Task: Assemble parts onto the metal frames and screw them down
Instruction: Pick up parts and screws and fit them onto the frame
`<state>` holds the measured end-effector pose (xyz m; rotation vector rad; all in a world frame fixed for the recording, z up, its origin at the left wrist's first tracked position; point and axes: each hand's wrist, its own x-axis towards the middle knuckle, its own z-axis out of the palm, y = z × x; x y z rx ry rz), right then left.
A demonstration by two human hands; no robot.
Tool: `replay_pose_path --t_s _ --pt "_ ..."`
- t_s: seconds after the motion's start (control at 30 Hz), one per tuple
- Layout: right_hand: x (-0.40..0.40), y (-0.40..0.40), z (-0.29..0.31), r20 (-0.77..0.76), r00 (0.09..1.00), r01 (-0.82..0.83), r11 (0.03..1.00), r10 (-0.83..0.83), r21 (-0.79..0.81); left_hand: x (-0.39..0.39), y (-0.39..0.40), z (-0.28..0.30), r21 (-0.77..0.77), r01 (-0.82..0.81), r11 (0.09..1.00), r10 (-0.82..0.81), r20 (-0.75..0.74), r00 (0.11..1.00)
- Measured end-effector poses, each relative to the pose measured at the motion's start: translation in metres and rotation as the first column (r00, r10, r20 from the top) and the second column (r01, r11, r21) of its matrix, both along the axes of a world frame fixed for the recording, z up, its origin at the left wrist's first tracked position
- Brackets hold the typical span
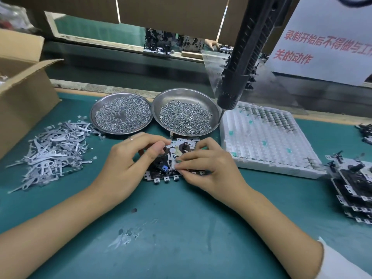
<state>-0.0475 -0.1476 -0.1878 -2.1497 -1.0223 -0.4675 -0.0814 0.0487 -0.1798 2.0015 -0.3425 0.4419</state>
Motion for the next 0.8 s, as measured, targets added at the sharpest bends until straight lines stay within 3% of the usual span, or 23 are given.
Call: replay_pose_path --t_s 0.23,0.4,0.5,0.8 --pt "0.000 0.000 0.002 0.049 0.999 -0.016 0.998 0.019 -0.053 -0.005 -0.009 0.000 0.114 0.006 0.993 -0.006 -0.004 1.000" --pt "0.000 -0.003 0.007 -0.081 0.995 -0.058 0.994 0.050 -0.092 -0.011 -0.018 -0.003 0.358 0.000 0.934 -0.018 0.046 0.999" --pt "0.000 -0.005 0.010 -0.229 0.973 -0.026 0.998 0.014 -0.049 -0.012 -0.022 -0.005 0.353 -0.031 0.935 0.024 0.025 0.999" --pt "0.000 -0.005 0.009 -0.174 0.984 -0.026 0.999 0.020 -0.035 -0.009 -0.024 -0.005 0.264 -0.058 0.963 0.064 -0.014 0.998"
